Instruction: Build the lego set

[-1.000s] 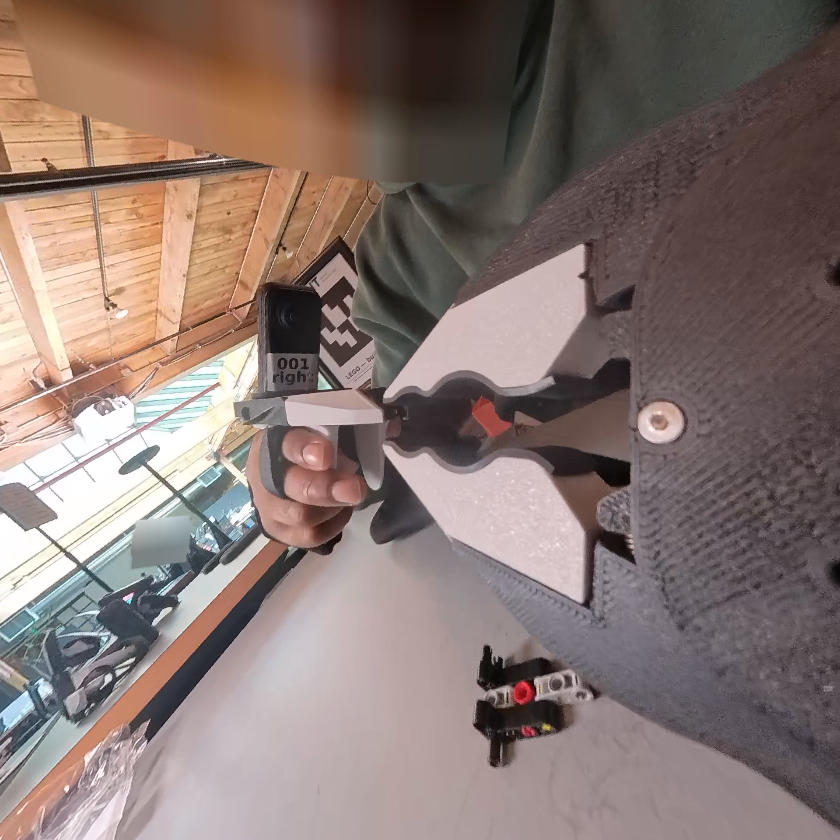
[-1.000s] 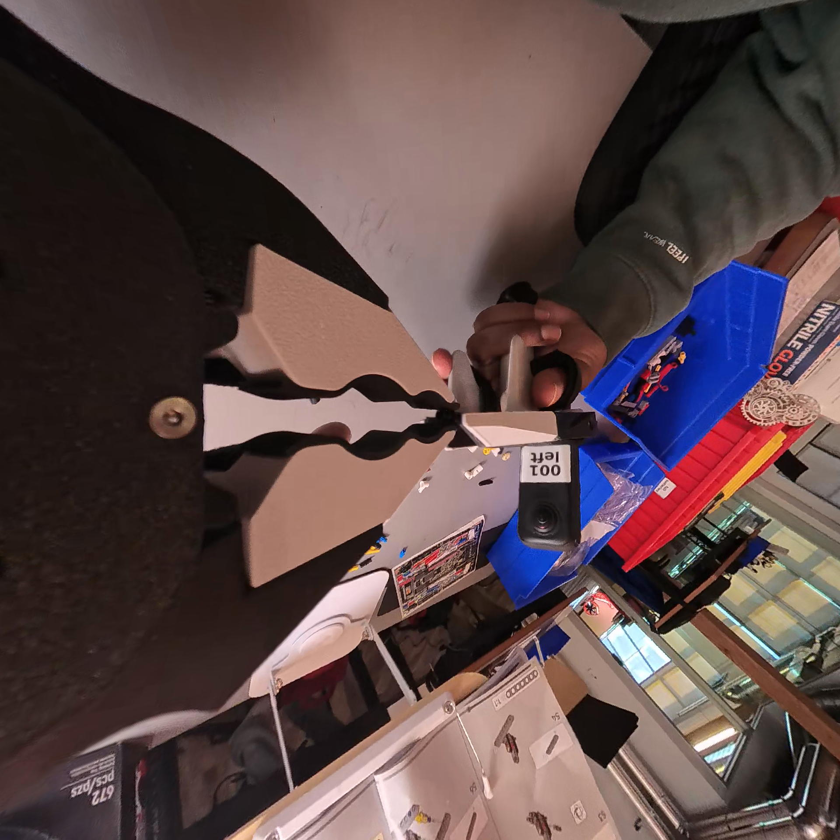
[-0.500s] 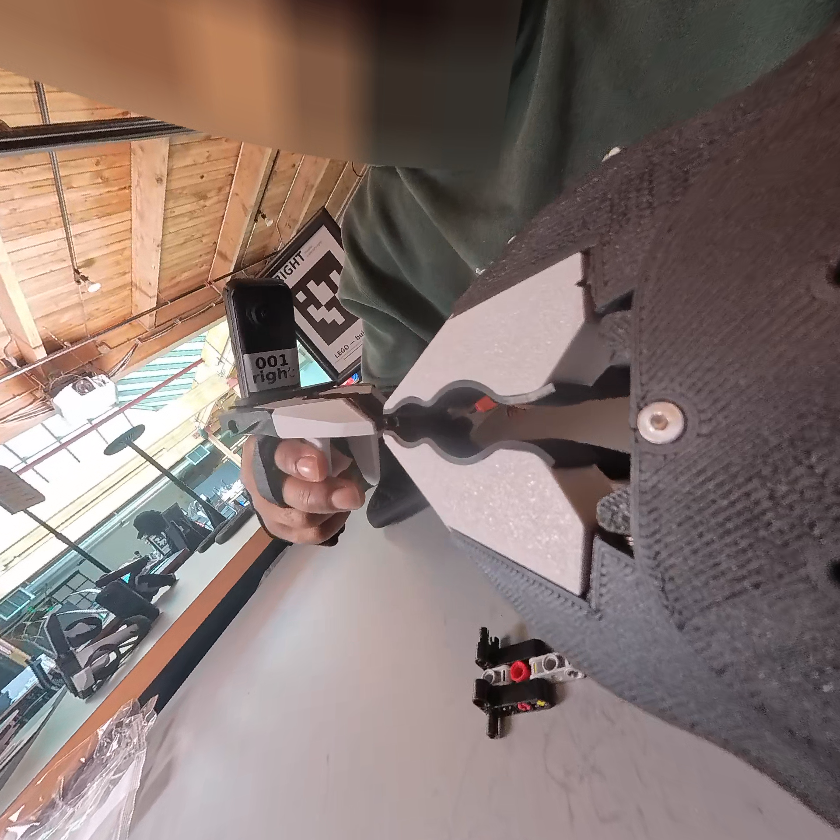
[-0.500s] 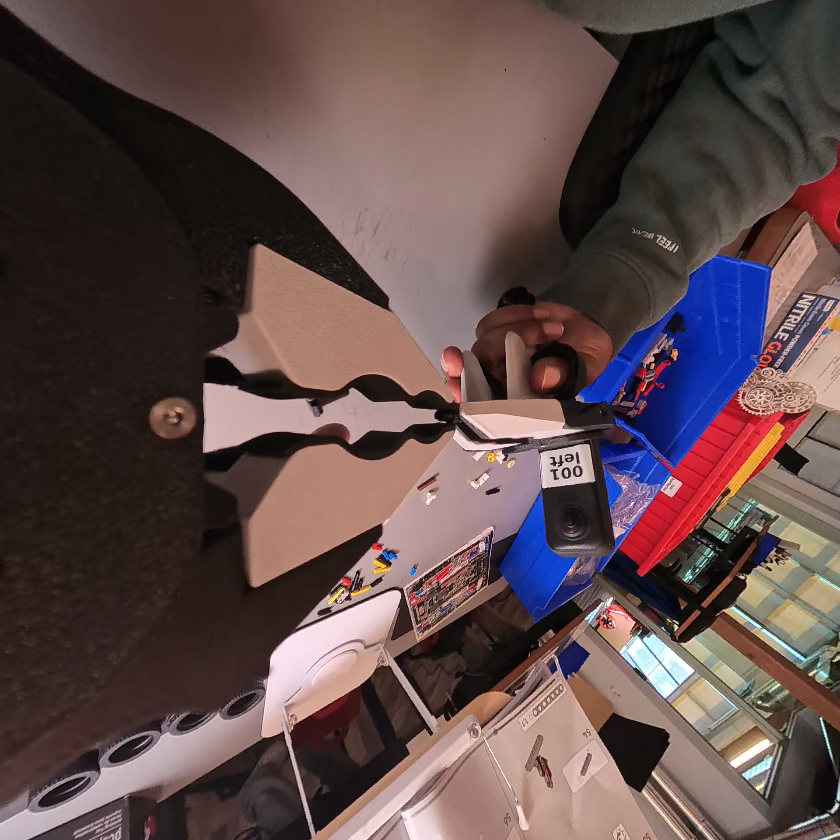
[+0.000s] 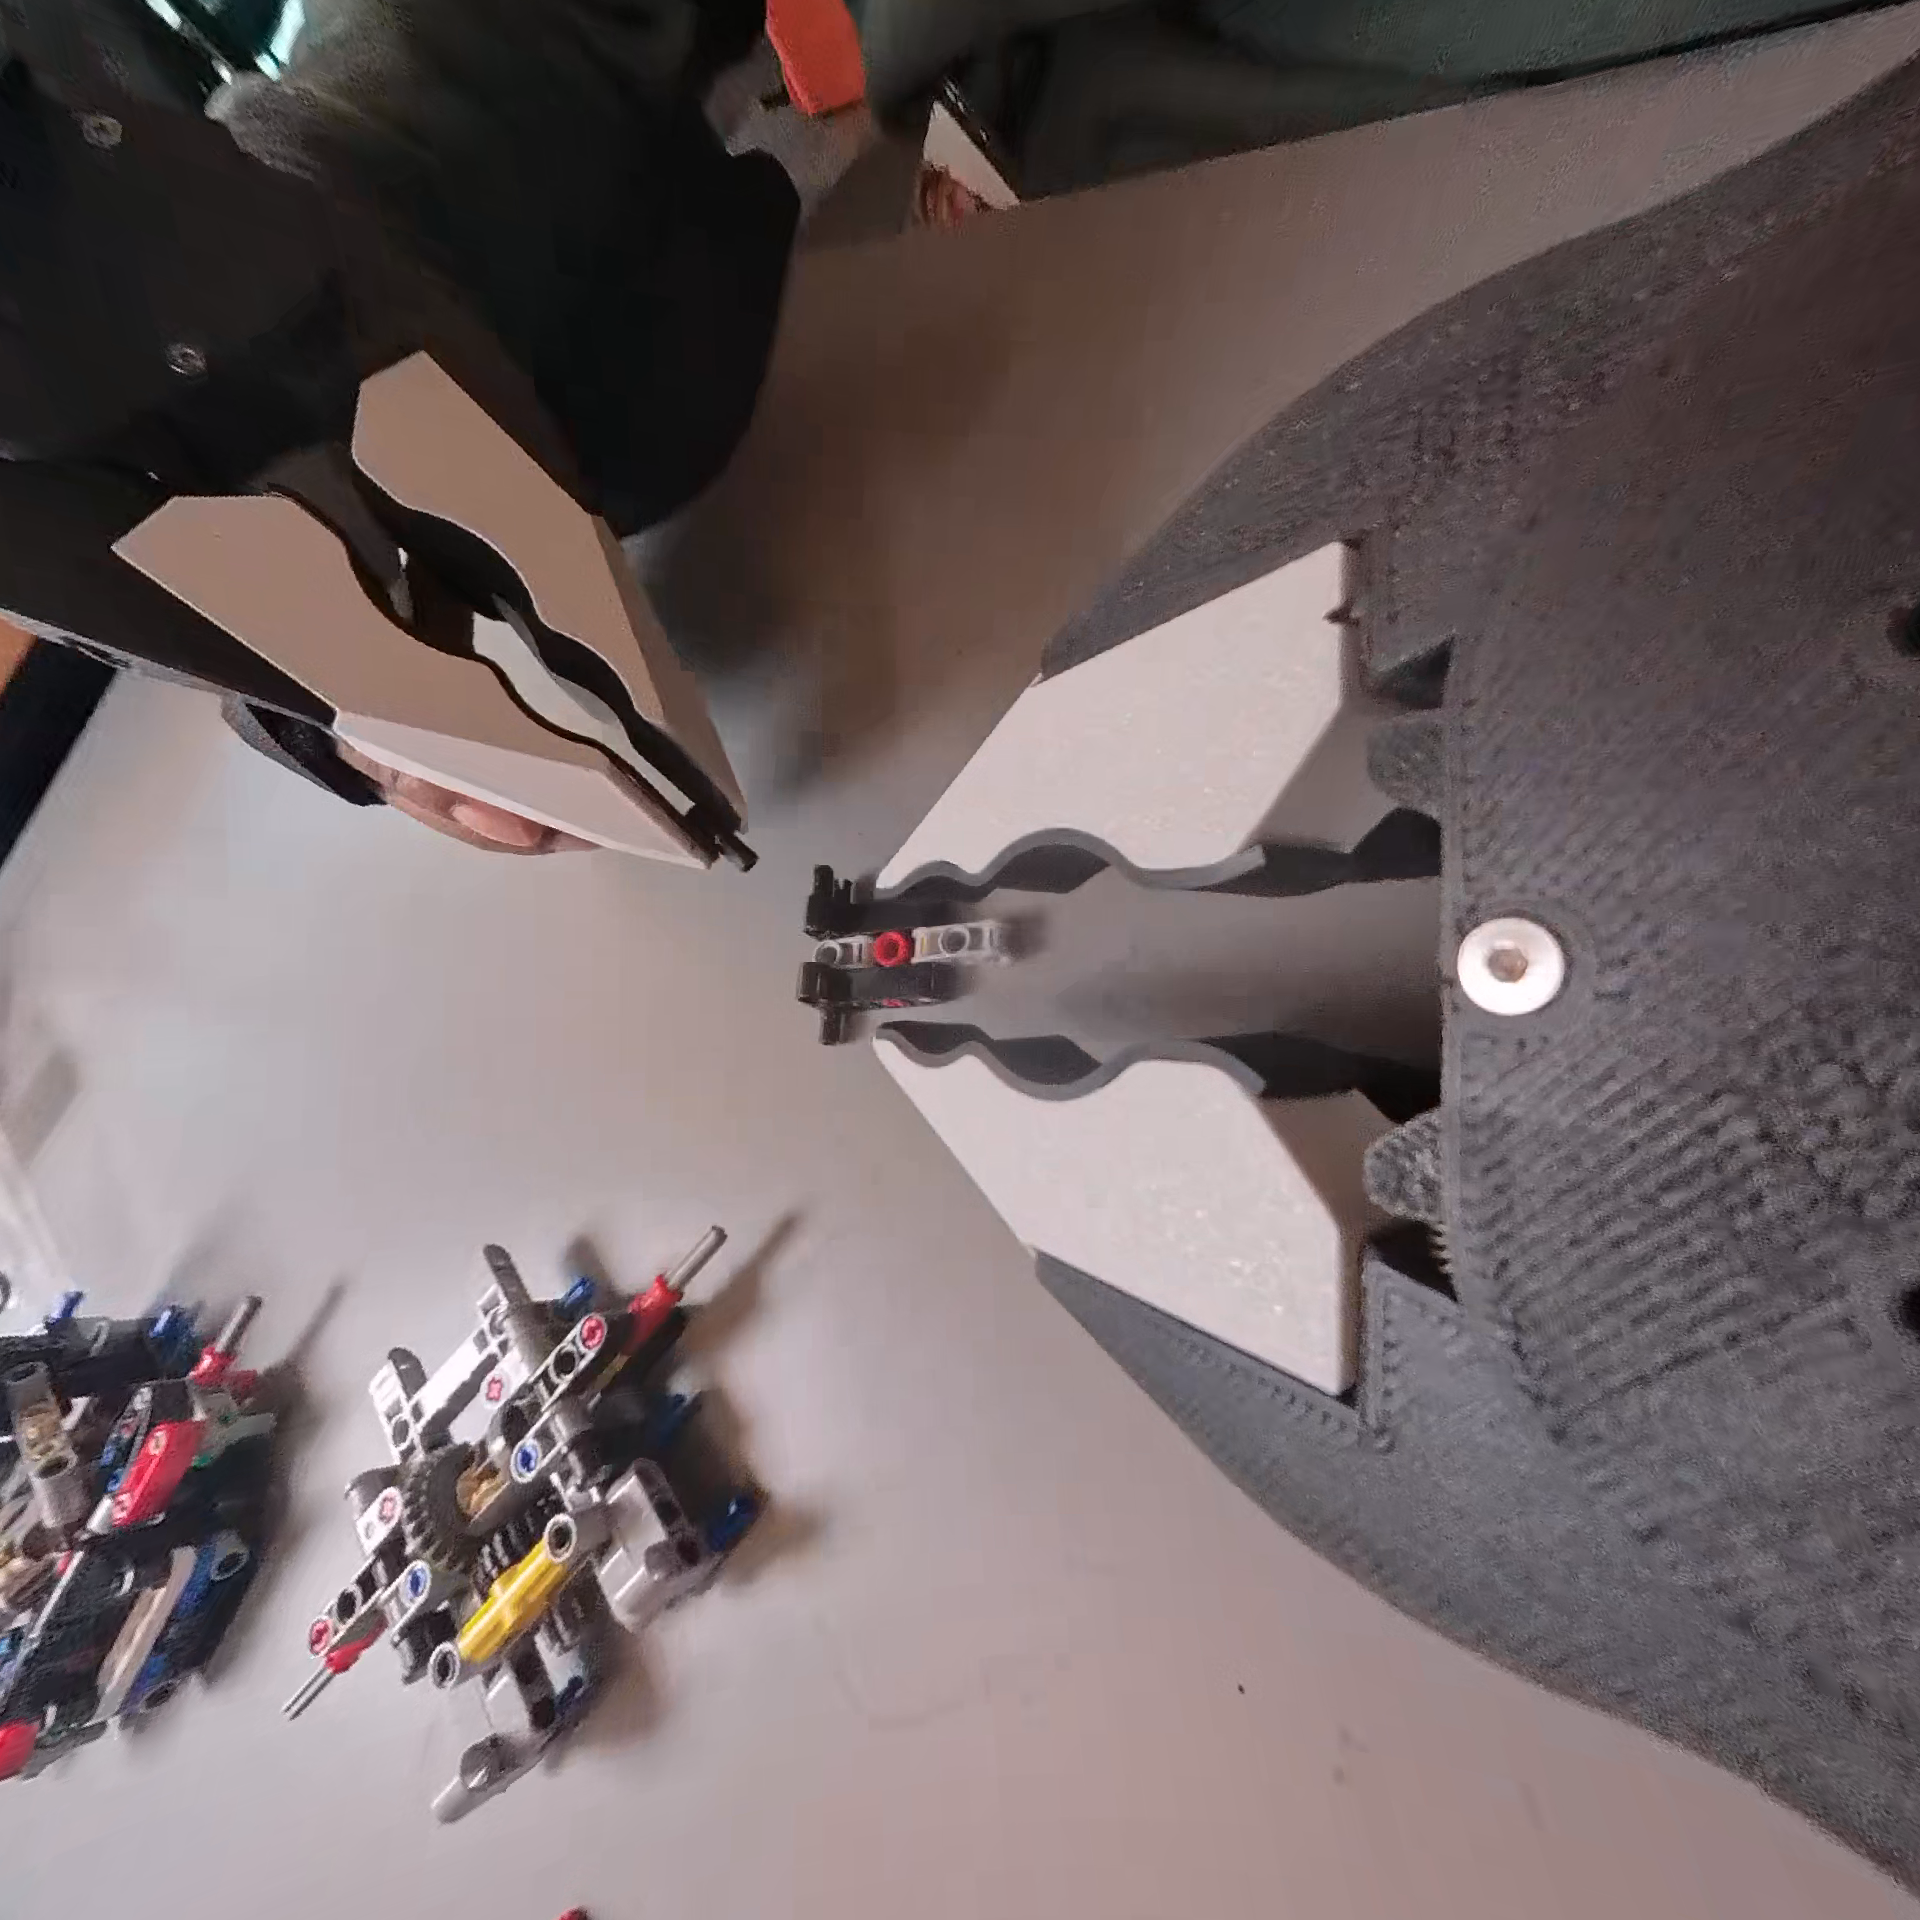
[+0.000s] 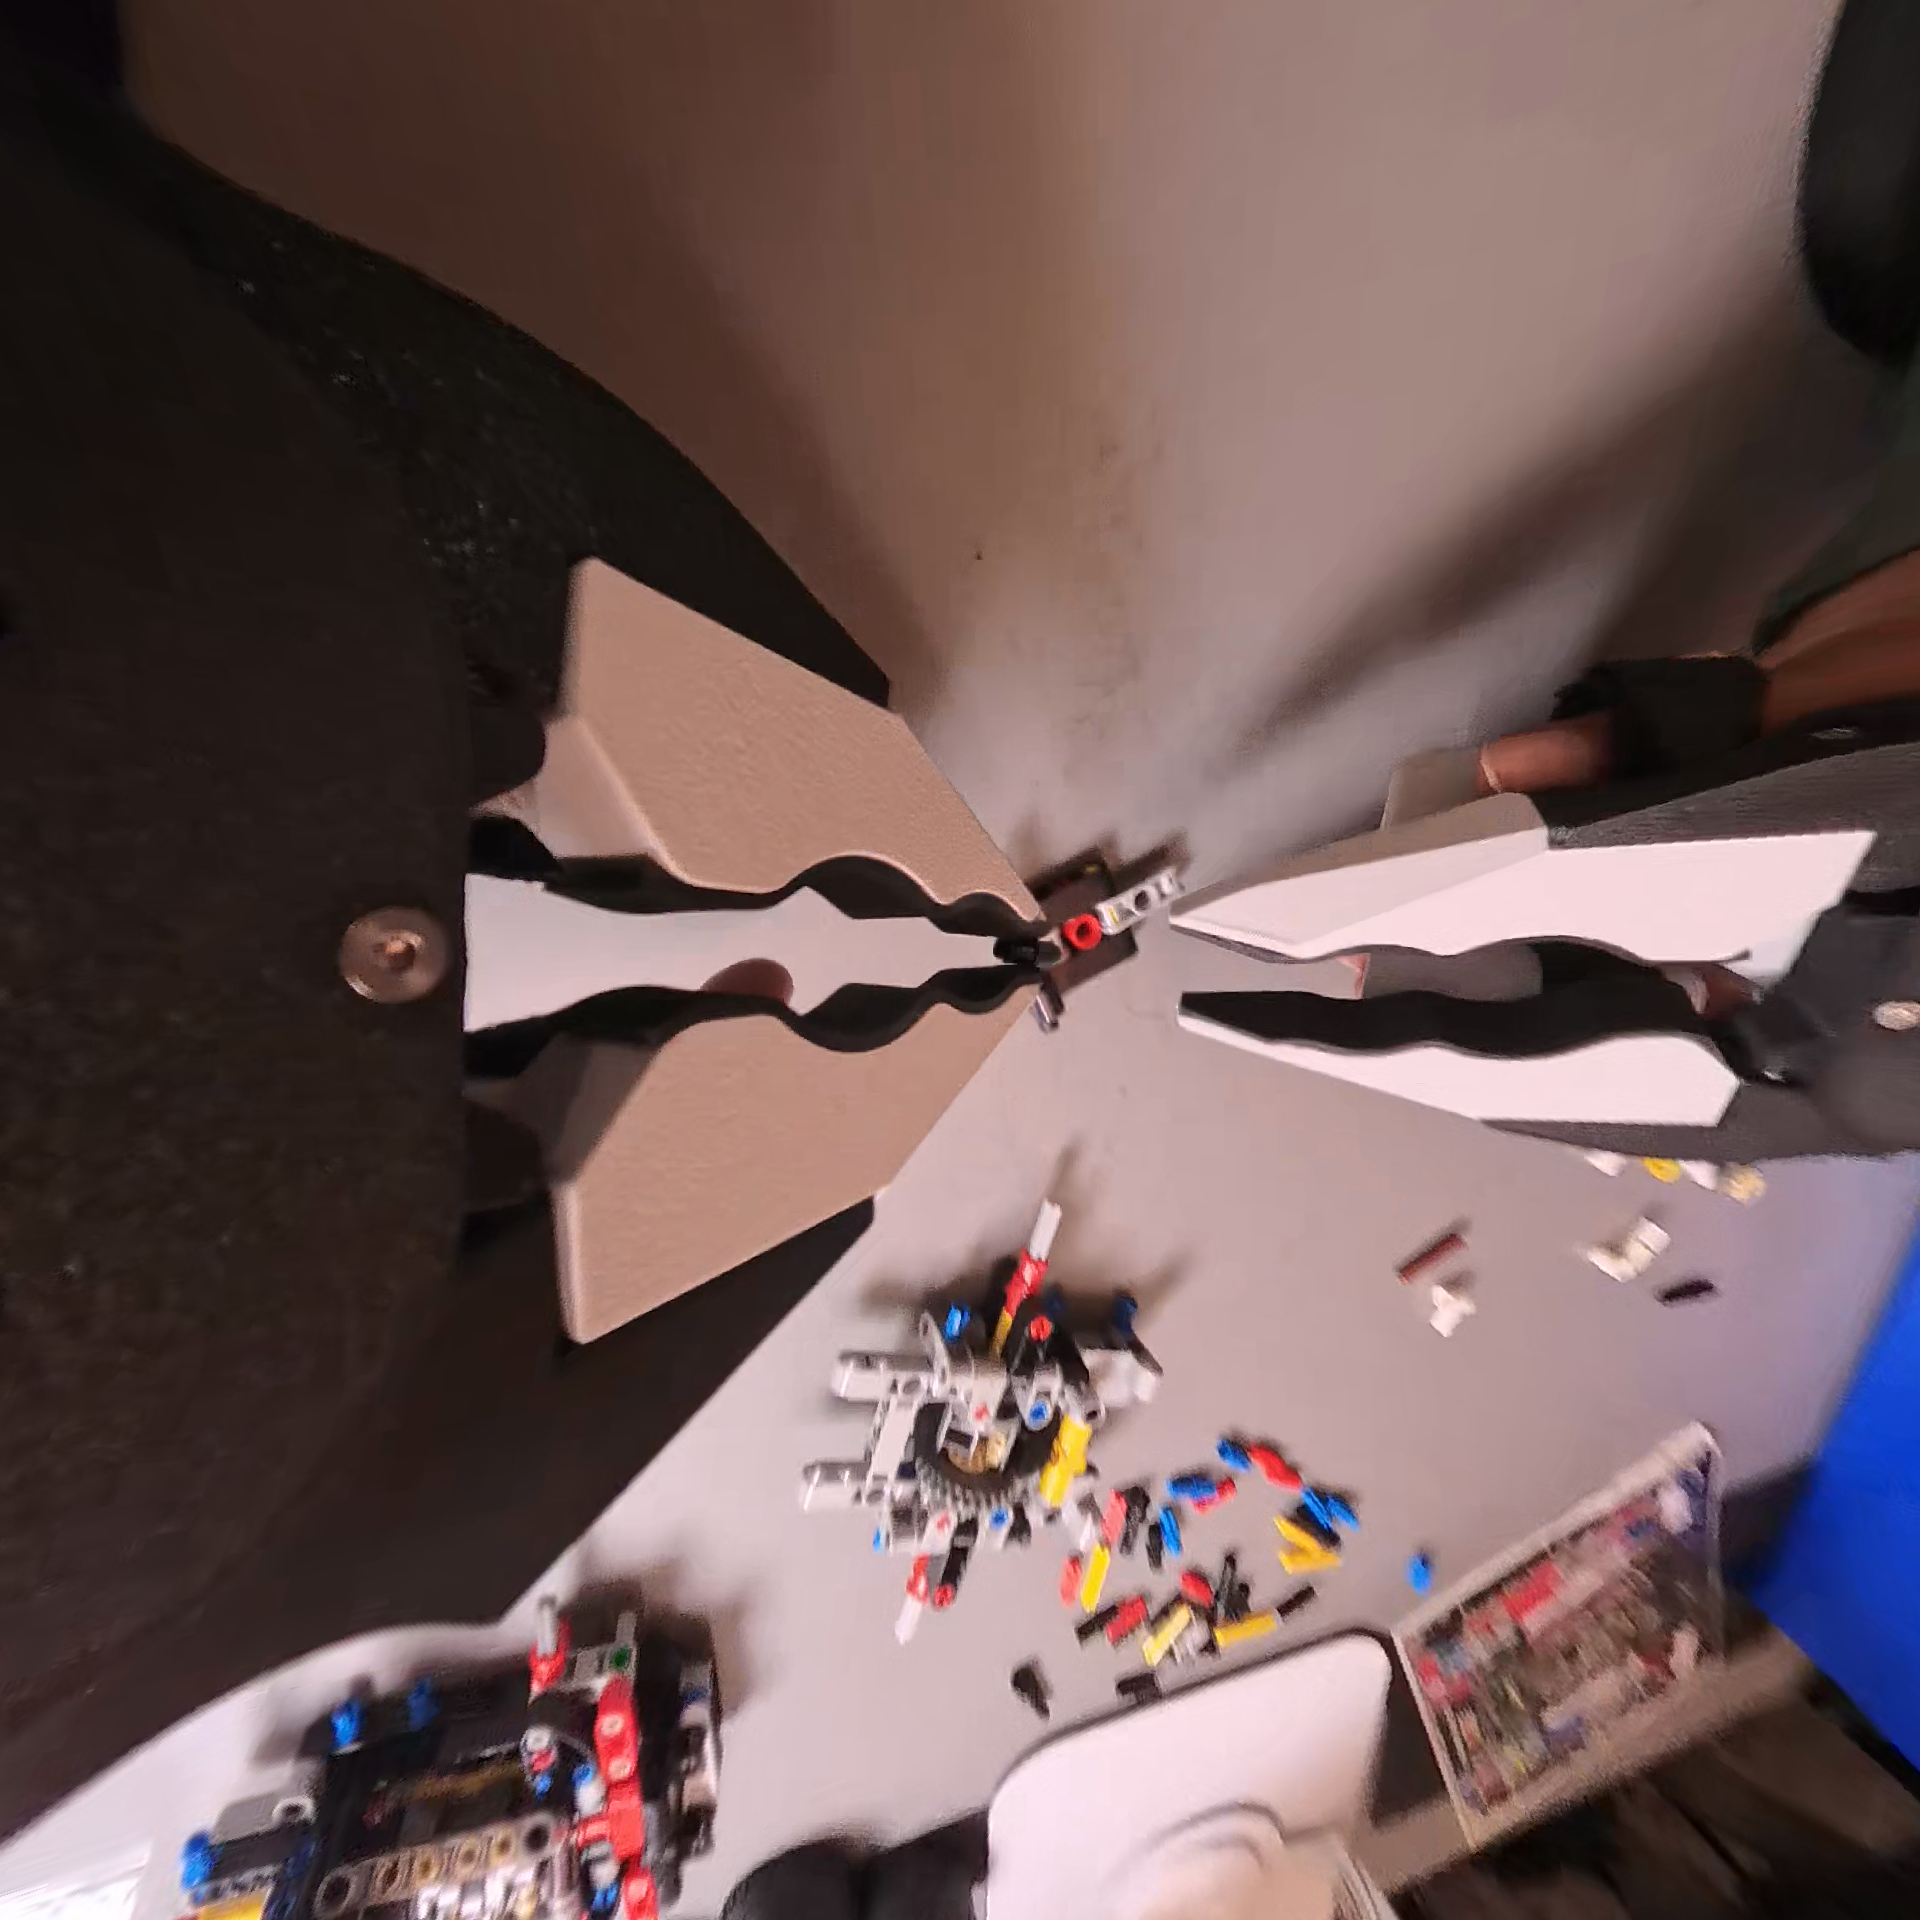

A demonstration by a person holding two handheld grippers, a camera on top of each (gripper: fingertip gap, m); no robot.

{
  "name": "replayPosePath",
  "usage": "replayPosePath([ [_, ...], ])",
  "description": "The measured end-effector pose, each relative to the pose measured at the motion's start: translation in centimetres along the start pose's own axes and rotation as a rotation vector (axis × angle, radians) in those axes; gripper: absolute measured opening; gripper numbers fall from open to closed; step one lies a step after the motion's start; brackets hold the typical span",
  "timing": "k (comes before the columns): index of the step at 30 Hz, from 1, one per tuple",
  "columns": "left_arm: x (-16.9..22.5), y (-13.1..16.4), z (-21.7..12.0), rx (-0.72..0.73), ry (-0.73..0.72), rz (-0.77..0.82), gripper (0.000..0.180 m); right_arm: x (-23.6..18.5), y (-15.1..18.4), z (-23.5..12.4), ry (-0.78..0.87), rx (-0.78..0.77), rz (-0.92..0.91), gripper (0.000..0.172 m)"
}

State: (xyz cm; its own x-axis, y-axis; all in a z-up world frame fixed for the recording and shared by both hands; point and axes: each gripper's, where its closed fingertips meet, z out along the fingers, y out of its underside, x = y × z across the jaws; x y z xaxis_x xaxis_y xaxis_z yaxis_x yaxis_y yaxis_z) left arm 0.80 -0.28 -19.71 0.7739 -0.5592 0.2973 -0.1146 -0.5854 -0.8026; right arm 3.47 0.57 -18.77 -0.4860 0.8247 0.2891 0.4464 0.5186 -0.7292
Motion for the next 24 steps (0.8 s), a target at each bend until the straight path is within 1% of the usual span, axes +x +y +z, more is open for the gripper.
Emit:
replayPosePath([
  [3,0.0,0.7,0.7,-0.056,-0.044,0.066,0.023,-0.3,0.9,1.0,-0.002,-0.056,-0.006,0.003],
  [6,0.2,1.0,1.0,-0.091,-0.076,0.128,0.024,-1.0,1.3,1.5,-0.039,-0.067,0.005,0.004],
  [10,0.3,1.2,1.3,-0.112,-0.106,0.179,0.025,-1.1,1.3,1.4,-0.048,-0.062,0.015,0.004],
  [15,0.9,1.3,1.6,-0.128,-0.092,0.167,0.021,-1.2,1.4,1.2,-0.071,-0.05,0.06,0.004],
  [18,1.4,1.3,1.9,-0.133,-0.084,0.133,0.018,-1.3,1.5,1.0,-0.077,-0.052,0.069,0.004],
  [24,1.9,1.2,2.3,-0.125,-0.087,0.078,0.018,-1.9,1.7,0.6,-0.077,-0.067,0.084,0.004],
])
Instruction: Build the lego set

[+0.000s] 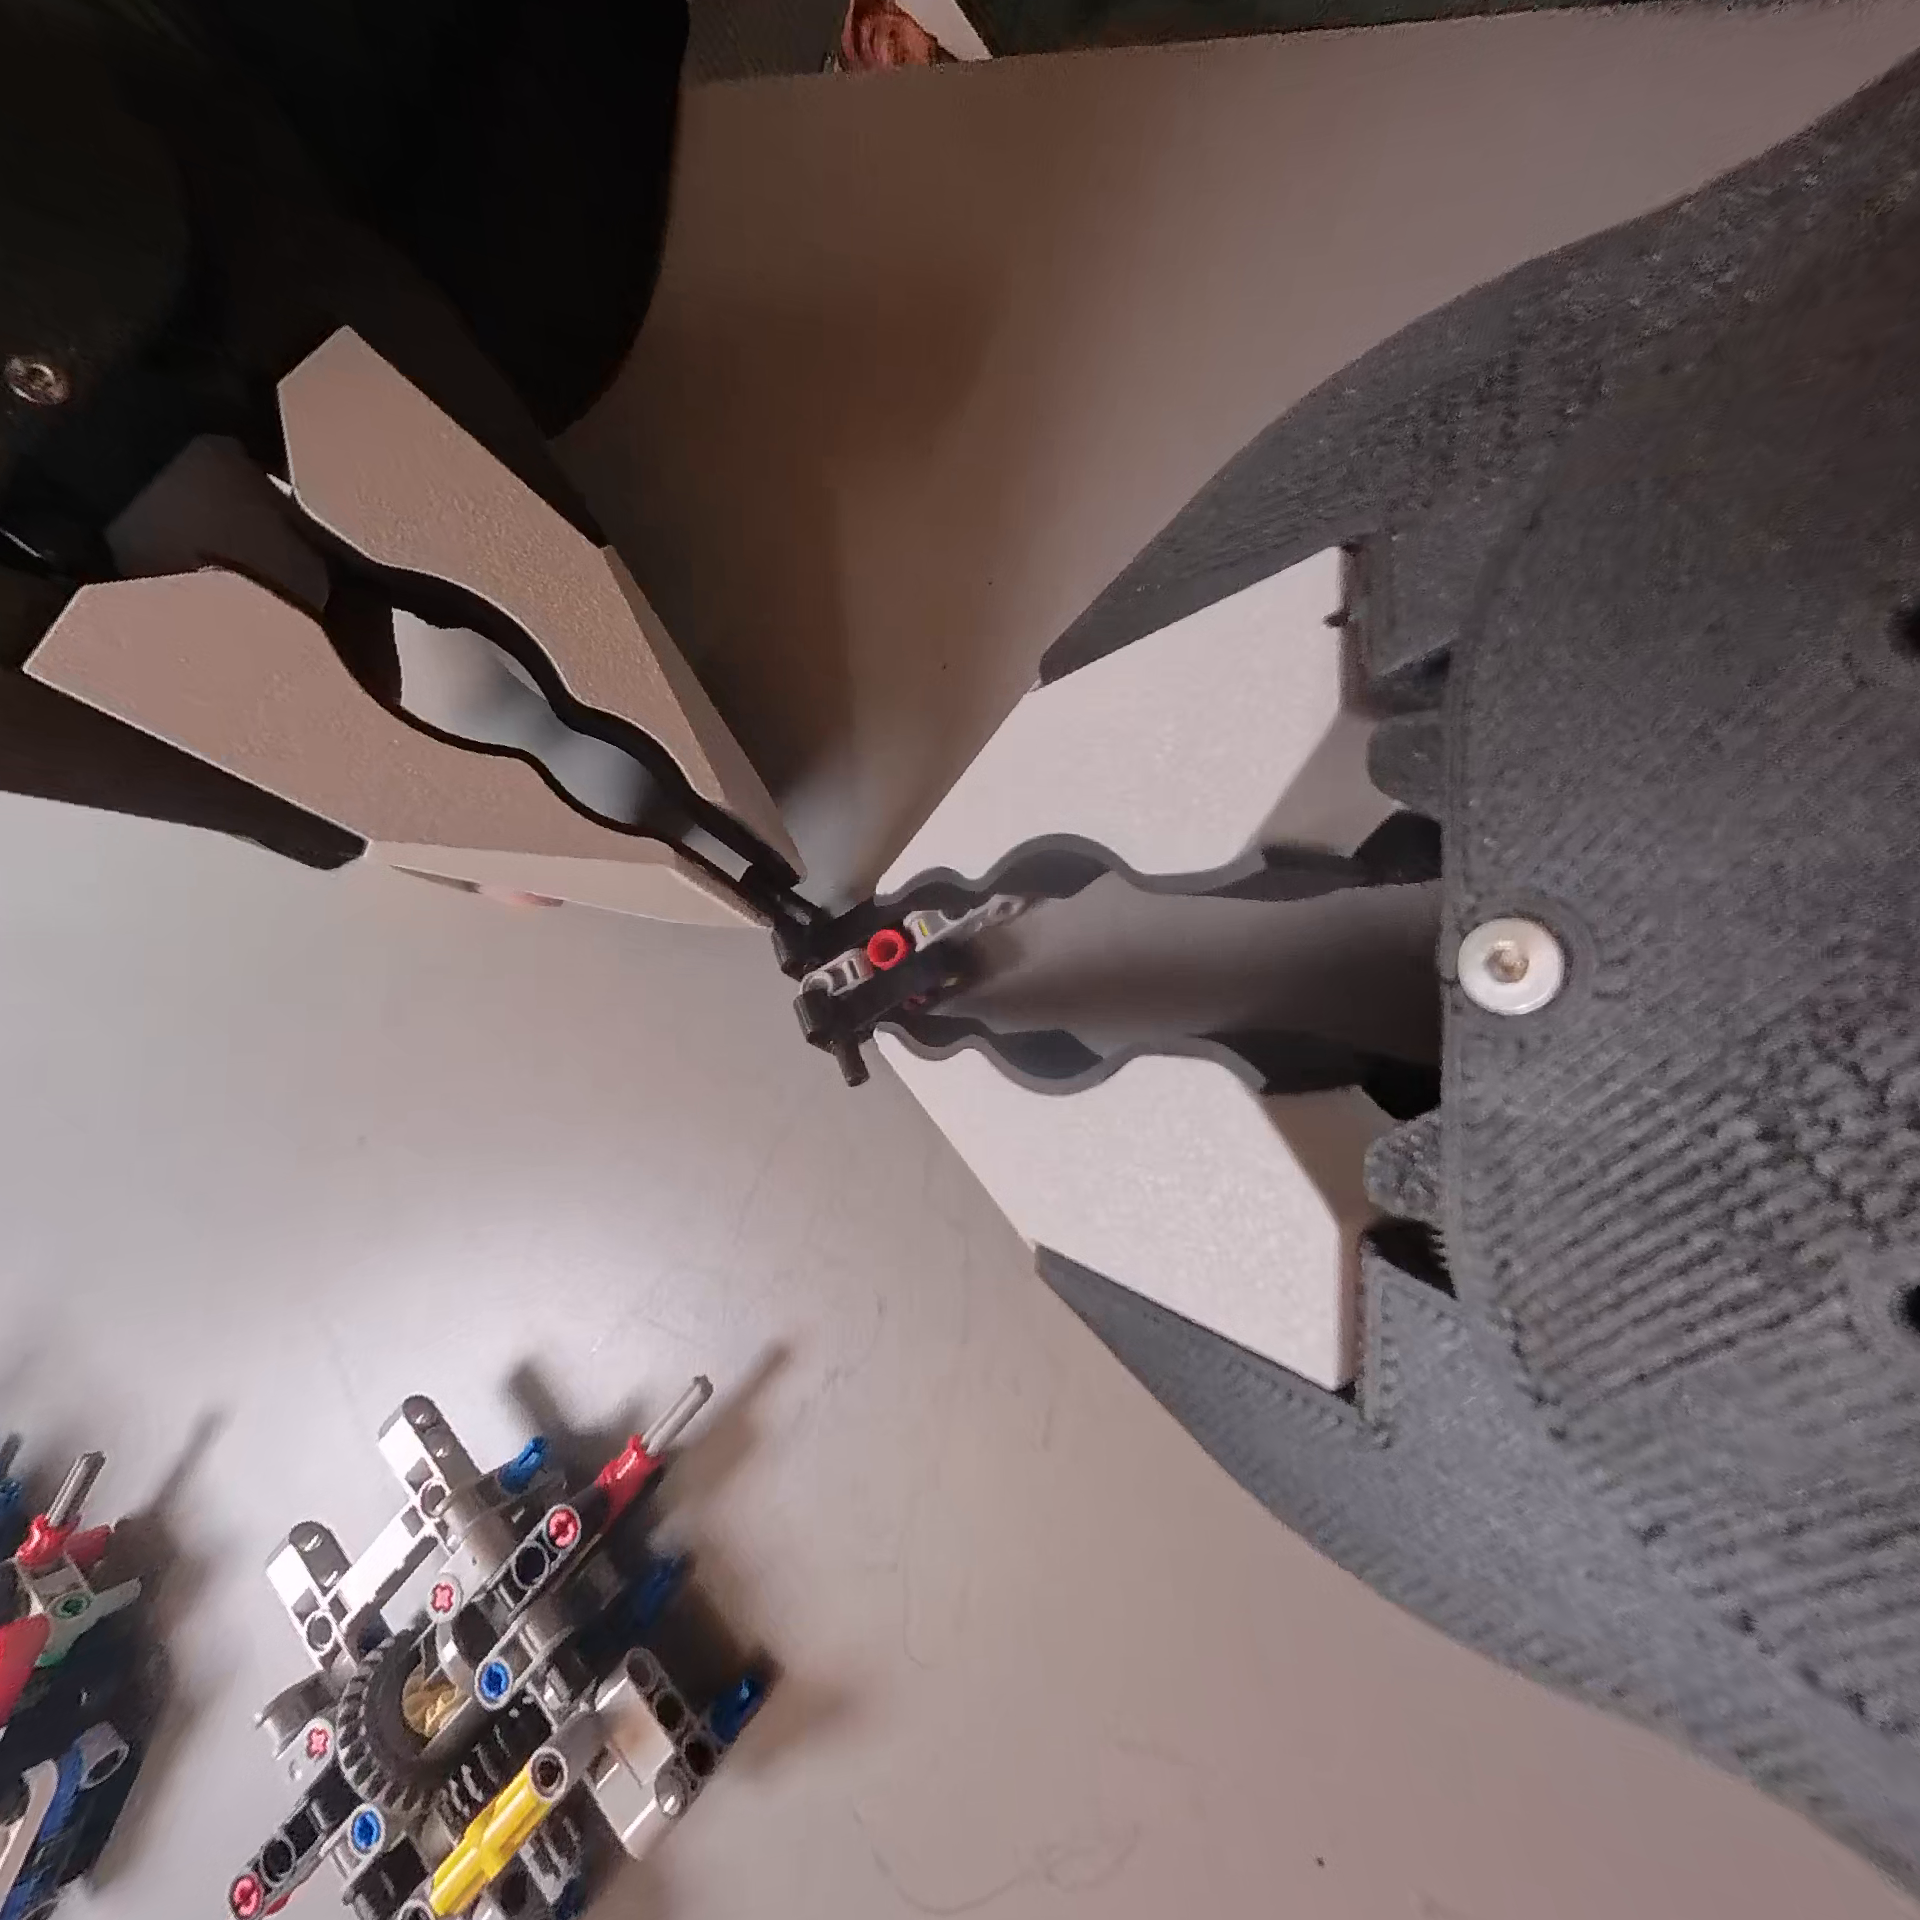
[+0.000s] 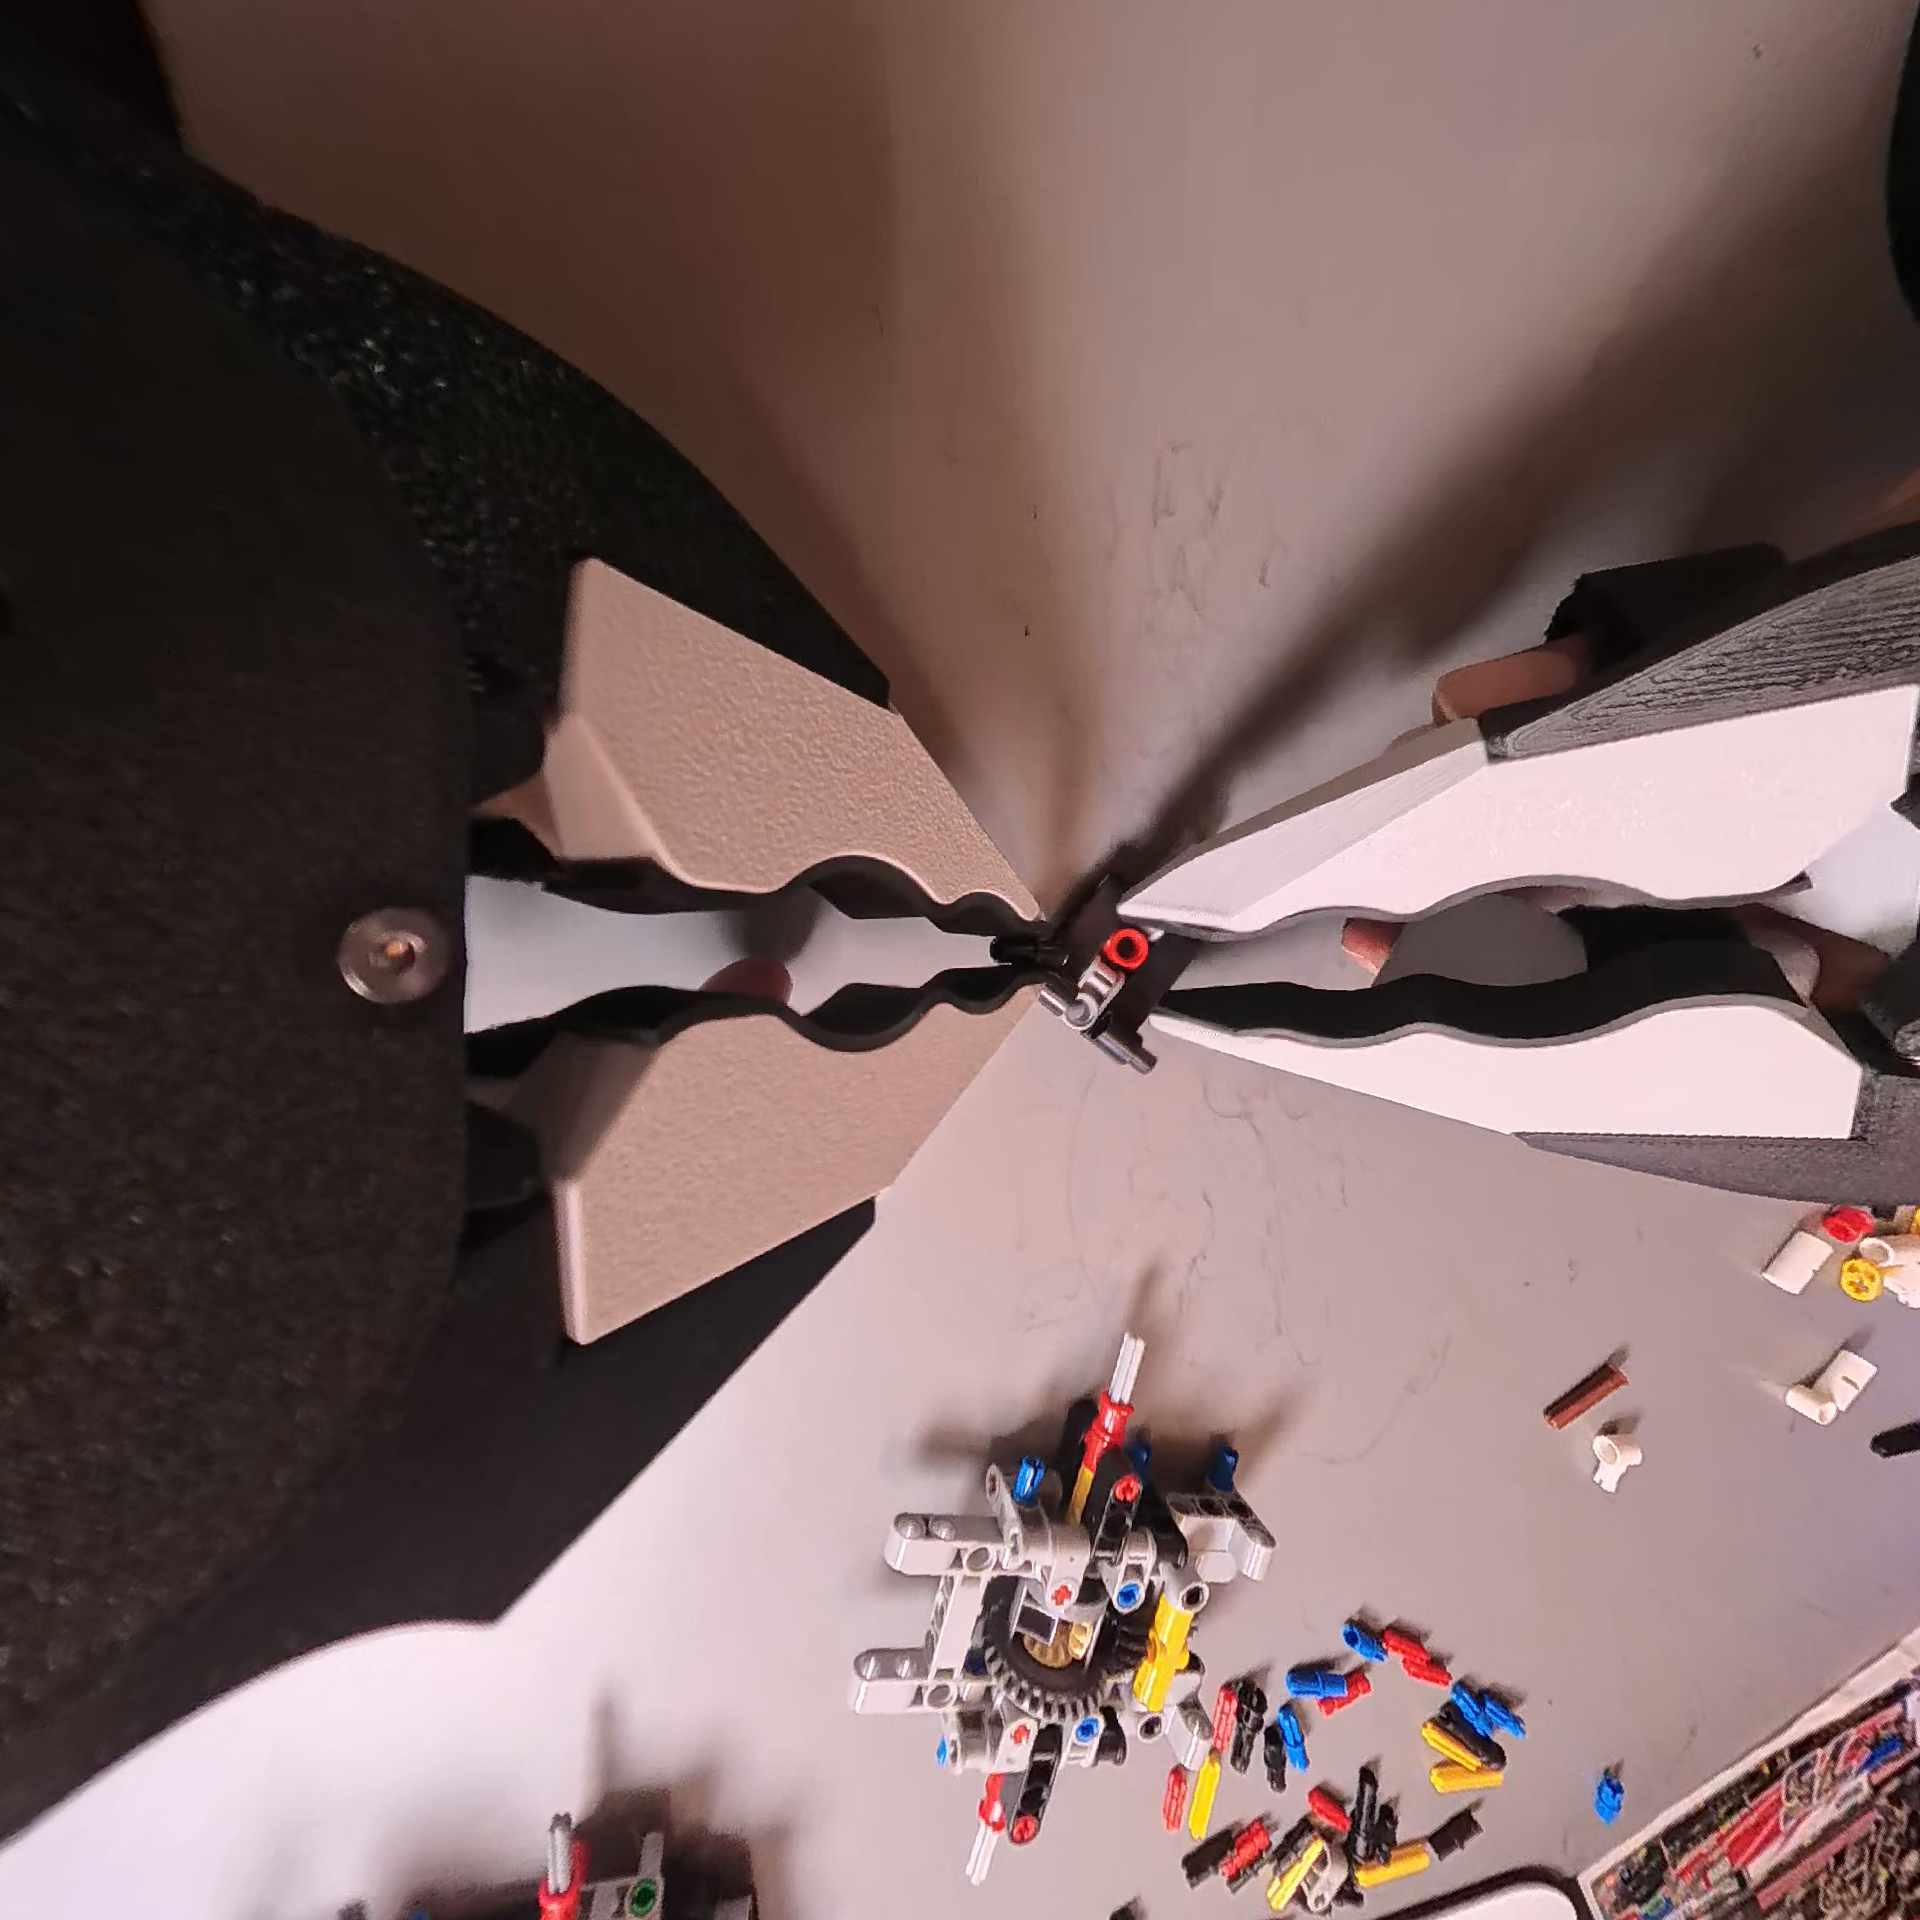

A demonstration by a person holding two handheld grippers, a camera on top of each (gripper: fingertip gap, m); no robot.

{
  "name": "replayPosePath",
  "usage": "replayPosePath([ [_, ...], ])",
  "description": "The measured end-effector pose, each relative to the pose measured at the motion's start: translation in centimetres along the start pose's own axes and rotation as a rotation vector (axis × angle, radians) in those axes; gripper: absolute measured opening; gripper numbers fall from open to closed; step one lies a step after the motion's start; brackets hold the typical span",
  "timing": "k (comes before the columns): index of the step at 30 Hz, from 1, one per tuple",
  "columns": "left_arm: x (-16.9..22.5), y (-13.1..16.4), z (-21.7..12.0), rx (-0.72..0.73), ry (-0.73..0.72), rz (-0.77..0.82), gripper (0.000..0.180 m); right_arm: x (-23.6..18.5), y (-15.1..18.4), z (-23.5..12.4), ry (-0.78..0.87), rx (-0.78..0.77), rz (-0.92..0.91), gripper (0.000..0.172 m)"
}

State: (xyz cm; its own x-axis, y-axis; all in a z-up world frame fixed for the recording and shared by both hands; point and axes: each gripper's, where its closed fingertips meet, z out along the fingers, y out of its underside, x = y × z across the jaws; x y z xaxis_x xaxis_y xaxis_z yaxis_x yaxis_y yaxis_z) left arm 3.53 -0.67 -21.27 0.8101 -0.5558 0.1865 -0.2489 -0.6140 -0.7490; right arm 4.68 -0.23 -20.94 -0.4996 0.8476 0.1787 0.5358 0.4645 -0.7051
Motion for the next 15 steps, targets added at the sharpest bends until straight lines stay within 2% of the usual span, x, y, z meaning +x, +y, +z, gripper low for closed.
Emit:
replayPosePath([
  [10,-0.2,-1.5,0.1,0.096,-0.094,0.08,0.013,-0.3,0.2,-0.3,0.066,0.029,0.011,0.004],
  [15,0.4,-2.4,-0.5,0.153,-0.103,0.186,0.002,-0.8,0.3,-0.2,0.09,0.026,-0.023,0.004],
])
